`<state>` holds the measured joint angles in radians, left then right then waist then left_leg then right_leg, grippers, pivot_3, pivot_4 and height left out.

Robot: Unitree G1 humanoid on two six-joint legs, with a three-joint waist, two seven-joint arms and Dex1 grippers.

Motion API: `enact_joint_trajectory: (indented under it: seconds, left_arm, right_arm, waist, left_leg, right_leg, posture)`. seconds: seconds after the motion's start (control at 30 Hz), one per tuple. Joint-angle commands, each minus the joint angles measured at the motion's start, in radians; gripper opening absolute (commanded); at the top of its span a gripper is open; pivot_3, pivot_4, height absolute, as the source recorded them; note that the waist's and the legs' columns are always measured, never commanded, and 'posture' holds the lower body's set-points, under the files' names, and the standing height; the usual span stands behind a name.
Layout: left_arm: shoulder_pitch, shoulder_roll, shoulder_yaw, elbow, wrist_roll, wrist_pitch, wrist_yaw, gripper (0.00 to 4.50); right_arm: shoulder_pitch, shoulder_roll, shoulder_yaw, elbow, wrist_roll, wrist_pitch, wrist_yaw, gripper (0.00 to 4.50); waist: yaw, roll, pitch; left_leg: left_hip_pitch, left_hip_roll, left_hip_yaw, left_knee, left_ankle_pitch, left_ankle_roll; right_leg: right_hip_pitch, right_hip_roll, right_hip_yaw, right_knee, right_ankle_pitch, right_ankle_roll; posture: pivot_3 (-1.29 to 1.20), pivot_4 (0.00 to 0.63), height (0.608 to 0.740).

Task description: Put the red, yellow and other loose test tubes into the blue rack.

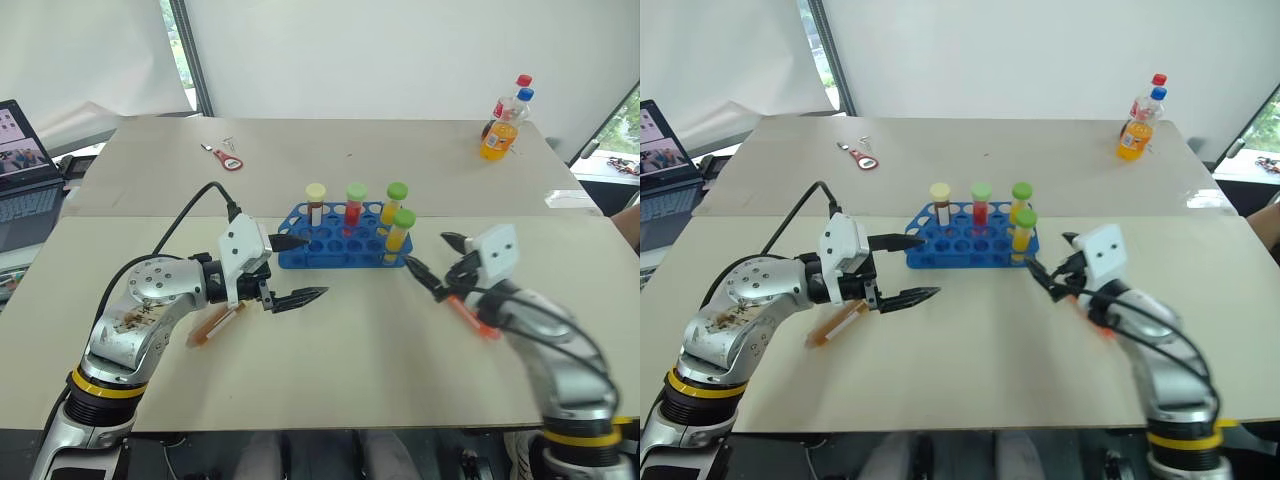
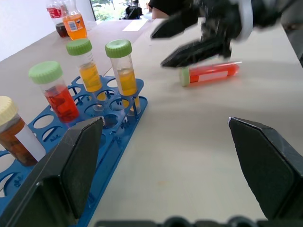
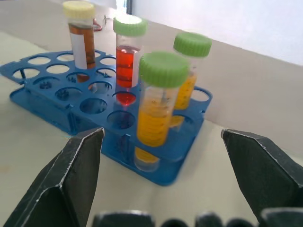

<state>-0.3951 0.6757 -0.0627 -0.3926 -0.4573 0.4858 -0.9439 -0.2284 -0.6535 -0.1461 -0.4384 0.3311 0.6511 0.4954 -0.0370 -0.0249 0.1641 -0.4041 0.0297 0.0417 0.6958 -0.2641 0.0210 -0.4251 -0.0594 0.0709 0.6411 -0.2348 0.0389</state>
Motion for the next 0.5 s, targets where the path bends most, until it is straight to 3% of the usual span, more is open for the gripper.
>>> enact_joint_trajectory:
  seconds: [0.03,0.2,0.5]
  left_arm:
    - [0.014,0.056,-0.004,-0.03,-0.004,-0.038,-0.087,4.5]
    - [0.048,0.129,-0.042,-0.068,0.002,-0.092,-0.208,4.5]
    - [0.041,0.112,-0.076,-0.111,-0.001,-0.092,-0.225,4.5]
  right_arm:
    - [-0.08,-0.201,-0.025,-0.062,0.076,0.285,0.098,4.4]
    - [-0.193,-0.429,0.112,0.056,0.137,0.565,0.234,4.4]
    - [-0.313,-0.441,0.311,0.231,0.101,0.64,0.283,4.4]
  waist:
    - [0.001,0.0,0.0]
    - [0.002,0.0,0.0]
    - [0.019,-0.001,0.001]
  left_leg:
    - [0.0,0.0,0.0,0.0,0.0,0.0]
    - [0.0,0.001,0.0,-0.001,0.0,0.0]
    - [-0.002,0.0,0.001,0.0,0.0,0.001]
  right_leg:
    - [0.0,0.0,0.0,0.0,0.0,0.0]
    - [0.001,0.001,-0.001,-0.003,-0.001,-0.001]
    - [0.0,0.0,-0.001,-0.004,-0.001,-0.001]
  posture:
    - [0.0,0.15,0.733]
    - [0.0,0.15,0.733]
    - [0.0,0.15,0.733]
